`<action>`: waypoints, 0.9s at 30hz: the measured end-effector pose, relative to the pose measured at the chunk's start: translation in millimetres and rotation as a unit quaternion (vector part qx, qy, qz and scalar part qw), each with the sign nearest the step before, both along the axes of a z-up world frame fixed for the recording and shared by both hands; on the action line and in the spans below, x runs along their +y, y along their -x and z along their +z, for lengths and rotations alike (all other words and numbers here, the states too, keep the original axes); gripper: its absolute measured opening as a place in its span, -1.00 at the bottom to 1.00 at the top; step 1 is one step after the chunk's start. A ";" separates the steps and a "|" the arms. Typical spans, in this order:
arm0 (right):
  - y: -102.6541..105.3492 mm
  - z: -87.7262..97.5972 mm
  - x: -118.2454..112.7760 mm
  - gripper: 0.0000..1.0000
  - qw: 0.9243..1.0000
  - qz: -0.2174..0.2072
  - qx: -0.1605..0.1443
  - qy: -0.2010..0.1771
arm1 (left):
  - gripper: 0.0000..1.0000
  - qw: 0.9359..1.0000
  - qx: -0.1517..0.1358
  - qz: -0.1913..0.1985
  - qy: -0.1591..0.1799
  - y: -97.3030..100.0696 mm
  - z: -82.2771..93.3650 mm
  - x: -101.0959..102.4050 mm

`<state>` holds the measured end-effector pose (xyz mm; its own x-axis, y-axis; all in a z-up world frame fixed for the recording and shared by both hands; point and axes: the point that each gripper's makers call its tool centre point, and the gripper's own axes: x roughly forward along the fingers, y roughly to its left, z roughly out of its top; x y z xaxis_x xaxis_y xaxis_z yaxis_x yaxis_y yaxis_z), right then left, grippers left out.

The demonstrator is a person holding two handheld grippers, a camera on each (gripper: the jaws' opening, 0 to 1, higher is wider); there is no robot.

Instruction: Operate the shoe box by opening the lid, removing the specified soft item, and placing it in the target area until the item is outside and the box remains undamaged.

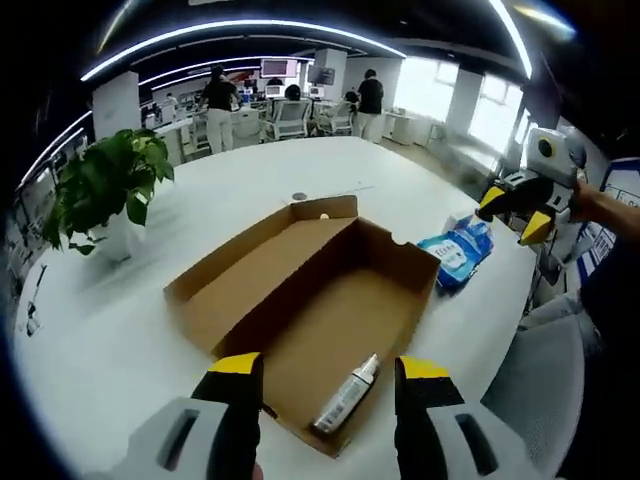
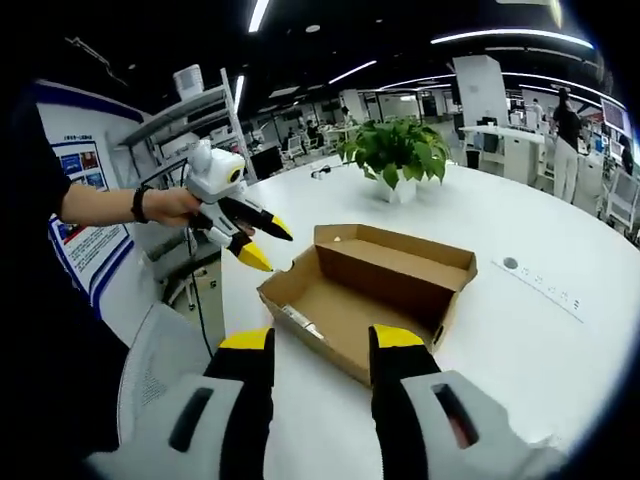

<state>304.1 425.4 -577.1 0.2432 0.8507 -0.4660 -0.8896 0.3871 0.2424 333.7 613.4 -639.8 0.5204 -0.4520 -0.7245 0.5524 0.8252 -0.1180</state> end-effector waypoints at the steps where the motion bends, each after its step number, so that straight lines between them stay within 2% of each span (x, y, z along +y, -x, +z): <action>1: 2.5 0.4 -2.4 -0.29 1.000 -0.003 0.001 -0.001 | 0.07 1.000 0.004 -0.007 -0.005 -2.9 -3.7 -1.8; 8: 11.8 5.3 -18.4 -0.29 1.000 -0.022 -0.004 -0.004 | 0.07 0.996 0.020 -0.069 -0.050 -11.8 -25.1 -9.3; 11: 14.4 7.0 -27.0 -0.29 0.999 -0.036 -0.005 -0.006 | 0.07 0.992 0.031 -0.103 -0.070 -10.0 -37.2 -12.8; 14: 17.6 6.3 -34.1 -0.30 0.999 -0.043 -0.001 -0.007 | 0.07 0.984 0.043 -0.146 -0.093 -4.8 -51.0 -18.4; 21: 30.4 3.6 -47.7 -0.29 0.999 -0.052 -0.001 0.002 | 0.07 0.976 0.069 -0.178 -0.102 -4.7 -74.9 -20.0; 27: 38.1 3.9 -56.5 -0.29 0.998 -0.063 -0.001 0.004 | 0.07 0.965 0.095 -0.215 -0.113 0.6 -92.6 -19.2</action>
<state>265.9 368.9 -573.1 0.3483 0.8095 -0.4727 -0.8345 0.4974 0.2371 333.1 594.2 -732.3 0.1670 -0.4158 -0.8940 0.8361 0.5403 -0.0951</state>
